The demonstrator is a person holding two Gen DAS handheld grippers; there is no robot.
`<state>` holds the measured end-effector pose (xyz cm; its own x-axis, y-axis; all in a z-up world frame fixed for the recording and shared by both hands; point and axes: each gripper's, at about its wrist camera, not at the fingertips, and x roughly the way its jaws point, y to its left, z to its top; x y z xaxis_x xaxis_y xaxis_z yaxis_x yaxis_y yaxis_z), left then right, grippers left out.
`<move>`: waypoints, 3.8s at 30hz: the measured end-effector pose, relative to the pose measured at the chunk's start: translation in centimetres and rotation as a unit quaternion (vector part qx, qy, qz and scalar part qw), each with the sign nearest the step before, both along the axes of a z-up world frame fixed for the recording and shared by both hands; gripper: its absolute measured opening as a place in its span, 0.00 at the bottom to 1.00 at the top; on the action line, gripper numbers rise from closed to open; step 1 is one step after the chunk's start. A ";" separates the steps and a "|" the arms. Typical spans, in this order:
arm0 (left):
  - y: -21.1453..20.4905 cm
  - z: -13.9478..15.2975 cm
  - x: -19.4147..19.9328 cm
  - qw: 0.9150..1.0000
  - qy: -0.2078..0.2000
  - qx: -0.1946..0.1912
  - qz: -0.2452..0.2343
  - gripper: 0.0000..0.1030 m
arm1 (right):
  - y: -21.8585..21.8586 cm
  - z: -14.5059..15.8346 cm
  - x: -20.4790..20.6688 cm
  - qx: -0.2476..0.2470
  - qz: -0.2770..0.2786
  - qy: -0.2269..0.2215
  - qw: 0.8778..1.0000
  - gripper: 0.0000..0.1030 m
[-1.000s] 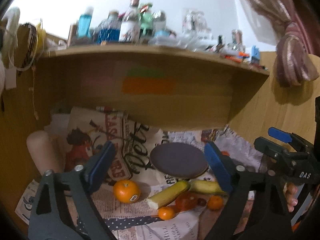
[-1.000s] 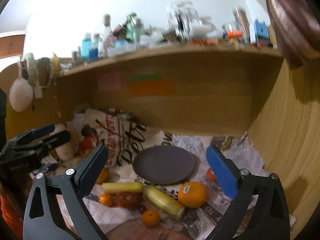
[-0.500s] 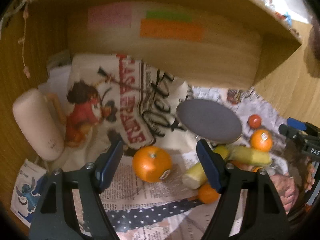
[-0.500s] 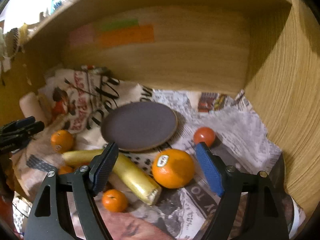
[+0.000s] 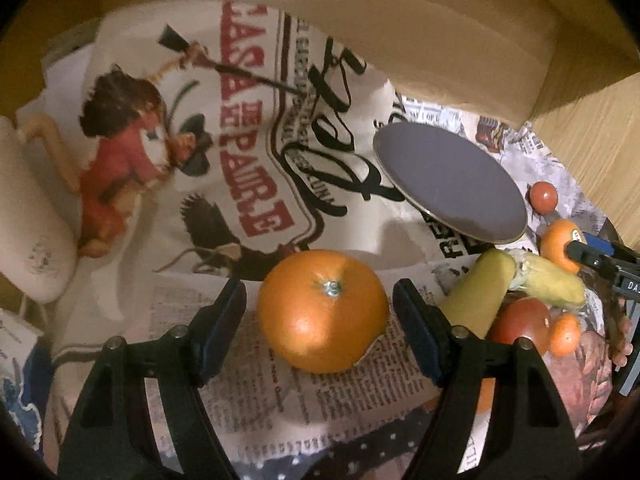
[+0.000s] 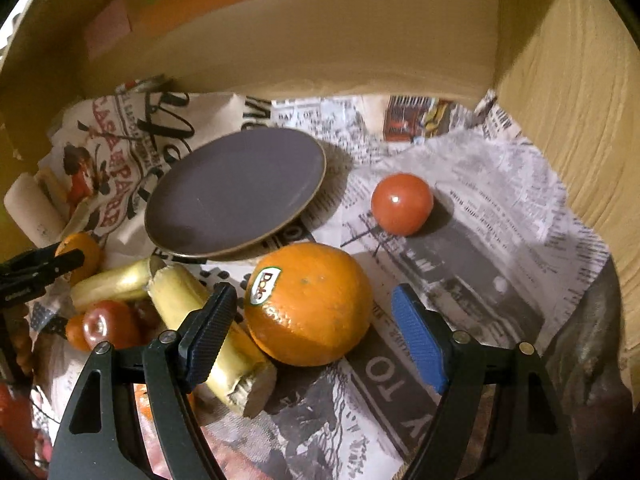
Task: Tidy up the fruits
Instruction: 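Grasp the plain orange with the left tool while the right tool grasps the Dole-sticker orange, then lower both oranges onto the dark plate and open both tools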
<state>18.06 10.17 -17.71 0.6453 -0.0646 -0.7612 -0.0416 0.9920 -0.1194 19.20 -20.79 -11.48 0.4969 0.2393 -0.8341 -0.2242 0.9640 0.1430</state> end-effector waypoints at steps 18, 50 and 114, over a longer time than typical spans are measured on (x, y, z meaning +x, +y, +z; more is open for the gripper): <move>-0.3 -0.7 0.4 1.000 0.004 0.001 -0.013 0.64 | 0.8 -1.1 0.5 -0.017 0.013 0.009 1.000 0.65; -6.7 10.5 4.6 0.990 -0.120 0.015 -0.068 0.64 | 4.6 7.3 4.6 0.009 0.063 -0.123 0.990 0.65; -6.3 9.2 8.6 0.994 -0.040 0.032 -0.093 0.86 | 6.4 6.1 5.1 -0.007 0.108 -0.078 0.991 0.77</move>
